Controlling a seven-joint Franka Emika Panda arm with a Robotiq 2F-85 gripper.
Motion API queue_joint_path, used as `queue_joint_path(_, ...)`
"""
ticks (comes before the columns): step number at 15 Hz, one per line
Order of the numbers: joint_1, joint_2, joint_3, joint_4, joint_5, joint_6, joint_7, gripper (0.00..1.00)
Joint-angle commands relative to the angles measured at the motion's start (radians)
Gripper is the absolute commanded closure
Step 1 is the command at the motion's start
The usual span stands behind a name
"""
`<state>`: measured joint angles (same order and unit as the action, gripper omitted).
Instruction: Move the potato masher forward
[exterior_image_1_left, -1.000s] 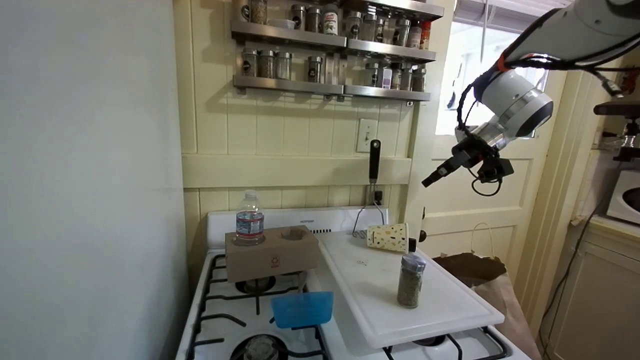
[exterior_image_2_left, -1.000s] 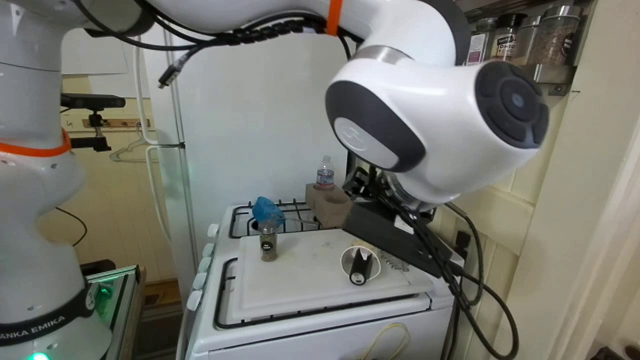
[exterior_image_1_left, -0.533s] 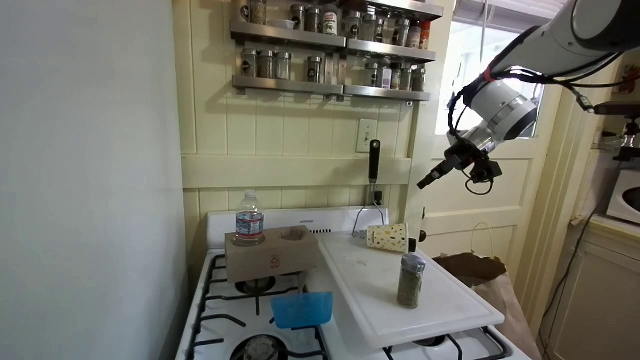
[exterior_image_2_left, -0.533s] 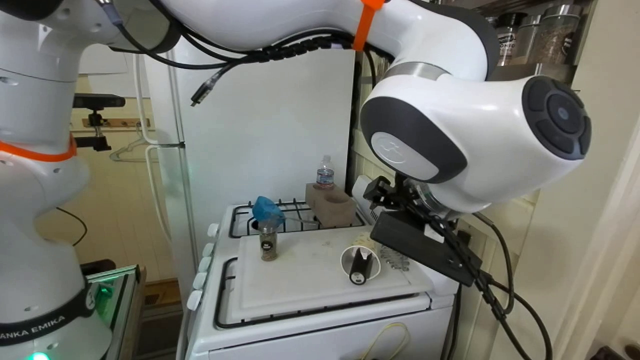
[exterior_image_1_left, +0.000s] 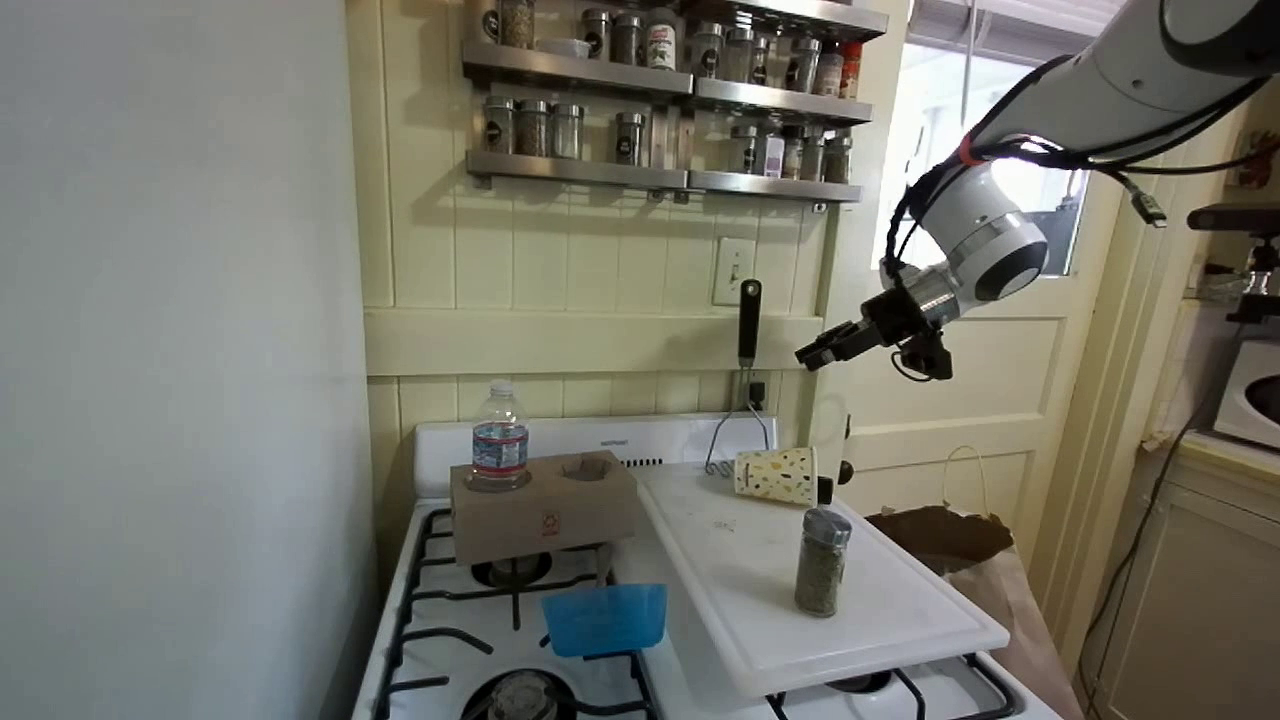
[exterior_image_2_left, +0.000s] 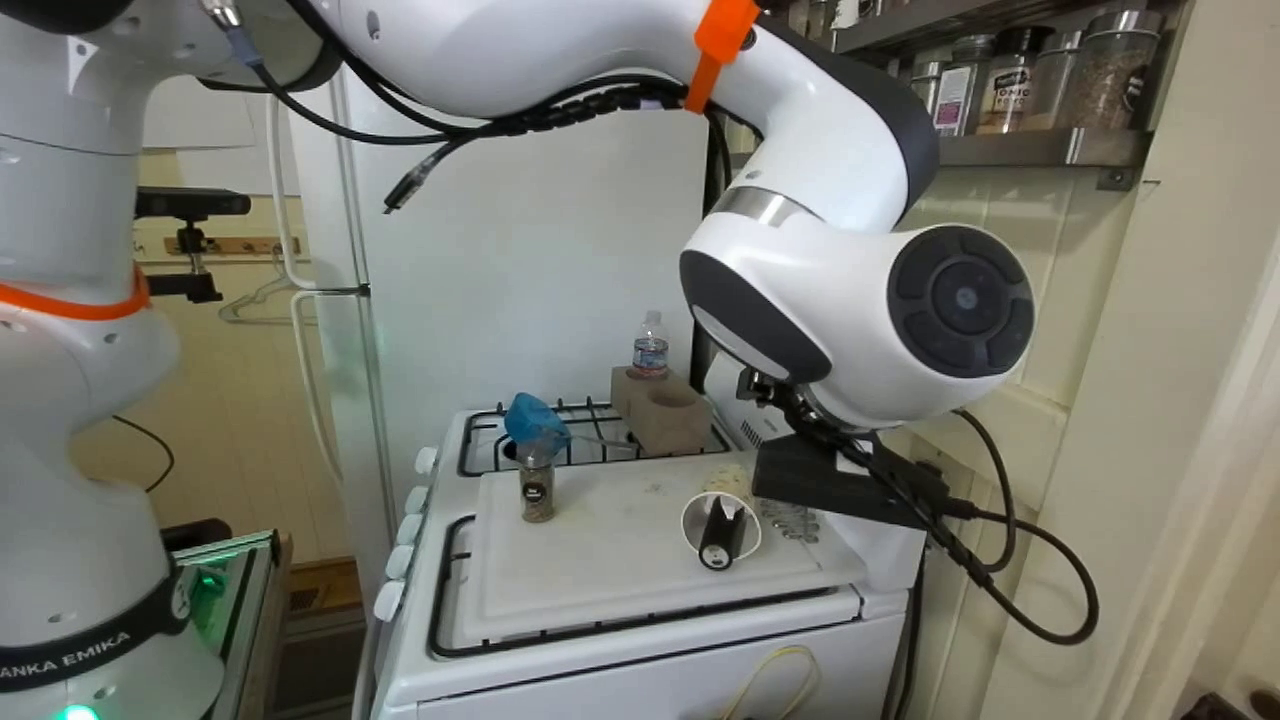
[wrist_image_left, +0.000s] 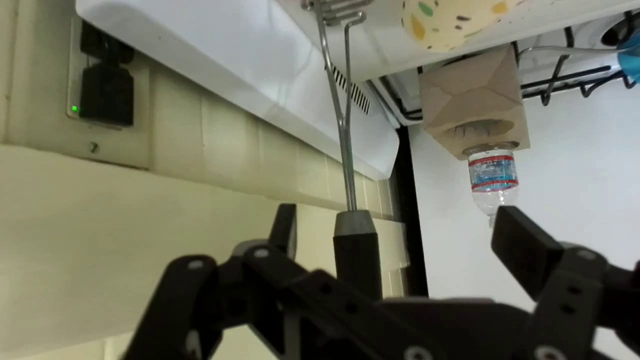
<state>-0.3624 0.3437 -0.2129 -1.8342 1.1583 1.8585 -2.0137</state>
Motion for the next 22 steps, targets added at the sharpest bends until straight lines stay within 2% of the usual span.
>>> queue_joint_path(1, -0.009, -0.06, 0.014, -0.112, 0.175, 0.025, -0.191, 0.0)
queue_joint_path(5, -0.002, -0.076, -0.011, -0.187, 0.305, 0.006, -0.318, 0.0)
queue_joint_path(9, 0.015, -0.049, -0.018, -0.234, 0.366, -0.002, -0.375, 0.0)
queue_joint_path(11, 0.025, -0.022, -0.013, -0.232, 0.419, 0.012, -0.403, 0.11)
queue_joint_path(12, 0.032, -0.012, -0.01, -0.231, 0.458, 0.027, -0.418, 0.23)
queue_joint_path(13, 0.039, -0.004, -0.007, -0.225, 0.495, 0.037, -0.439, 0.2)
queue_joint_path(15, 0.056, 0.005, -0.006, -0.223, 0.561, 0.058, -0.478, 0.25)
queue_joint_path(16, 0.064, 0.009, -0.004, -0.227, 0.596, 0.066, -0.486, 0.22)
queue_joint_path(18, 0.089, -0.008, 0.003, -0.254, 0.668, 0.103, -0.496, 0.23)
queue_joint_path(19, 0.102, -0.029, 0.006, -0.276, 0.706, 0.121, -0.478, 0.18)
queue_joint_path(20, 0.11, -0.059, 0.007, -0.304, 0.733, 0.125, -0.464, 0.17)
queue_joint_path(21, 0.117, -0.079, 0.006, -0.326, 0.749, 0.121, -0.442, 0.07)
queue_joint_path(22, 0.12, -0.104, 0.005, -0.357, 0.761, 0.097, -0.414, 0.03)
